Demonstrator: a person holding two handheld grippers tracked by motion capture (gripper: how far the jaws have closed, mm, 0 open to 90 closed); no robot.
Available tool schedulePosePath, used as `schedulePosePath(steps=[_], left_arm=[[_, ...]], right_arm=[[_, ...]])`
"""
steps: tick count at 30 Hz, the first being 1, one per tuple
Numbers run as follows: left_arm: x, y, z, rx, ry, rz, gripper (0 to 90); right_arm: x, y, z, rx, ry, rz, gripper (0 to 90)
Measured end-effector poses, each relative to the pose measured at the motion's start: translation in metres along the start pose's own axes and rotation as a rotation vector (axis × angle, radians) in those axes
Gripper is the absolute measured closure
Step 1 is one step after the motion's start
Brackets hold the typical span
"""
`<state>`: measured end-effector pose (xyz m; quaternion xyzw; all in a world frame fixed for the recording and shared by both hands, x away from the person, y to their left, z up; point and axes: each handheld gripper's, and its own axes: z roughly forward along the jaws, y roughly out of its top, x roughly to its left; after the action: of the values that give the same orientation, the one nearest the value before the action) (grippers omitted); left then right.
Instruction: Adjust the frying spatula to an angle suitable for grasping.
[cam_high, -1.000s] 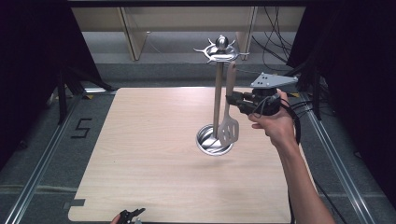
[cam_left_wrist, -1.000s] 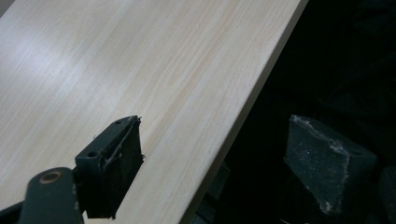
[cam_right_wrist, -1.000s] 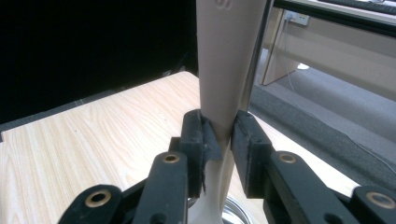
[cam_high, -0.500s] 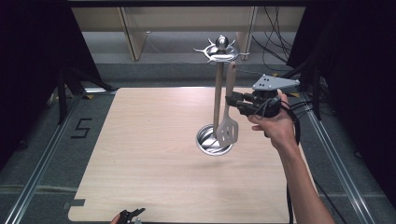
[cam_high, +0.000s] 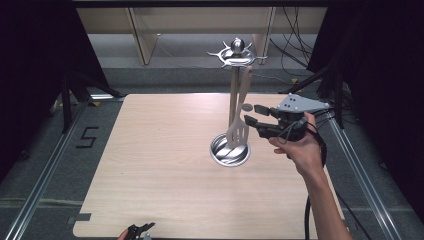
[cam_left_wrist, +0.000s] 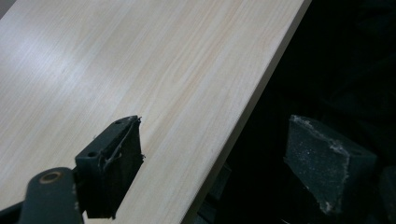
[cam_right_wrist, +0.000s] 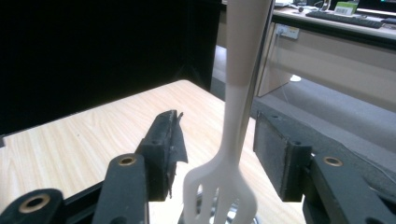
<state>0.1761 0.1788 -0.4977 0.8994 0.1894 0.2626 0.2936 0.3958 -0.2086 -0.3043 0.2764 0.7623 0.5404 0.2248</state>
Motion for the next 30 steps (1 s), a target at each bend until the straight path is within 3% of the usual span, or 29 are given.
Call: schedulePosePath(steps=[1,4,9,12,17,19,20,25,26,30], left_arm=[[0.0,0.0,0.0,0.0,0.0,0.0,17.9],[0.0,0.0,0.001,-0.003,0.005,0.001,17.9],[0.0,0.0,0.001,-0.003,0.016,0.0,17.9],[-0.001,0.001,-0.002,-0.007,0.009,0.004,17.9],[-0.001,0.001,-0.001,-0.007,-0.003,-0.001,17.9],[0.0,0.001,-0.002,0.0,0.006,0.014,17.9],[0.0,0.001,-0.003,0.003,0.004,0.017,17.9],[0.0,0.0,-0.001,-0.008,0.021,0.0,17.9],[0.001,0.0,-0.001,-0.002,0.002,0.005,17.9],[0.001,0.001,-0.001,-0.002,-0.002,0.005,17.9]], right_arm=[[-0.001,-0.003,-0.001,-0.005,-0.006,-0.014,50.2],[0.0,-0.014,-0.006,-0.002,-0.005,0.022,49.1],[-0.003,-0.029,-0.011,-0.011,-0.009,0.039,47.4],[-0.005,-0.038,-0.014,0.028,-0.021,0.072,45.7],[-0.003,-0.048,-0.015,0.058,-0.029,0.068,41.8],[-0.003,-0.052,-0.015,0.069,-0.025,0.064,40.6],[-0.003,-0.055,-0.017,0.076,-0.034,0.084,39.4],[-0.003,-0.06,-0.016,0.076,-0.033,0.067,37.7],[0.0,-0.064,-0.017,0.092,-0.037,0.087,37.3],[0.002,-0.072,-0.017,0.114,-0.03,0.091,36.1]])
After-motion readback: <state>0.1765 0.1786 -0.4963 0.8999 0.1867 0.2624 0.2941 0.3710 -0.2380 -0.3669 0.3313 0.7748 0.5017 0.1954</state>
